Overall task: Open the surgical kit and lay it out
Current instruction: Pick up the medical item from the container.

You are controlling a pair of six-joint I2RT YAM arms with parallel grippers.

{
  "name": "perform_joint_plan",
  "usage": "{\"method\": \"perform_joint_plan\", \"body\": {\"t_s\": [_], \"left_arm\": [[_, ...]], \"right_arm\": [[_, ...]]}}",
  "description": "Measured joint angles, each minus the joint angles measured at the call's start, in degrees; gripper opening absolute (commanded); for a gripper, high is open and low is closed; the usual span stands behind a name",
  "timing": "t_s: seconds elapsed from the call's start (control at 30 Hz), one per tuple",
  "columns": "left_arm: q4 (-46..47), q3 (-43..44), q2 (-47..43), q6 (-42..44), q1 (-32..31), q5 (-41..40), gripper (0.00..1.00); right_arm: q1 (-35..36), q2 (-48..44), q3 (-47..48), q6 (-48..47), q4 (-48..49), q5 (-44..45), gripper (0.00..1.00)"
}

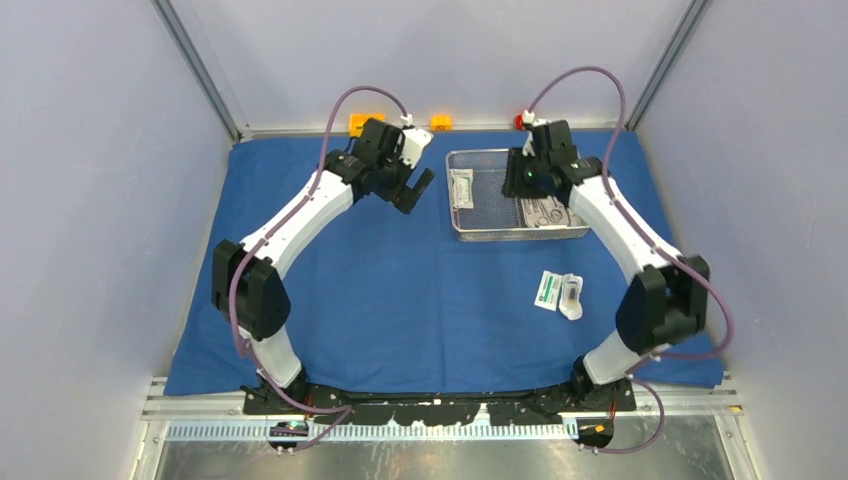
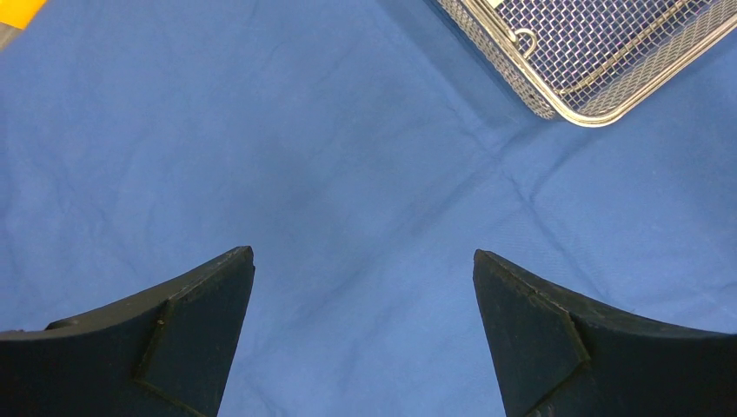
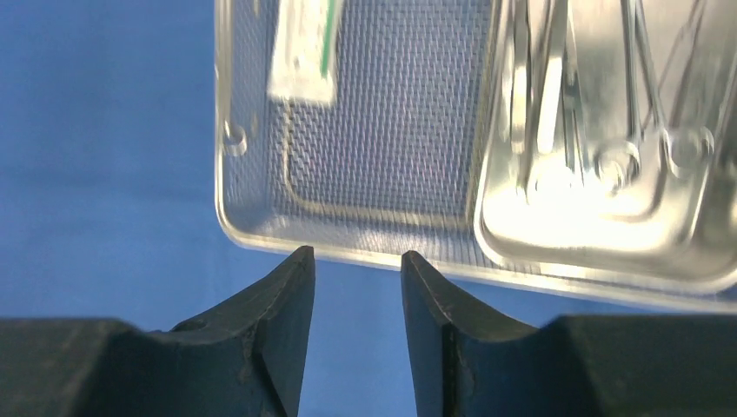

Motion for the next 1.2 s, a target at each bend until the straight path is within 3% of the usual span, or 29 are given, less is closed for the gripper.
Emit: {"method": "perform_joint_plan", "body": {"t_s": [0.23, 0.5, 0.9, 1.2], "left_arm": [[0.98, -1.75, -3.17, -0.09, 0.0, 0.0, 1.0], [1.55, -1.77, -3.54, -0.11, 0.02, 0.48, 1.0], [1.57, -1.7, -3.15, -0.04, 0.0, 0.66, 1.0], [1.55, -1.62, -1.57, 0.11, 0.02, 0.66, 1.0]], "right_arm": [[1.44, 21.24, 15.56, 0.44, 4.92, 1.4, 0.54], [2.45, 38.4, 26.8, 0.39, 4.74, 1.64, 0.55], [3.28, 45.92, 36.98, 0.42, 4.61, 0.74, 0.54], [4.13, 49.75, 39.63, 0.22, 4.11, 0.96, 0.53]]}}
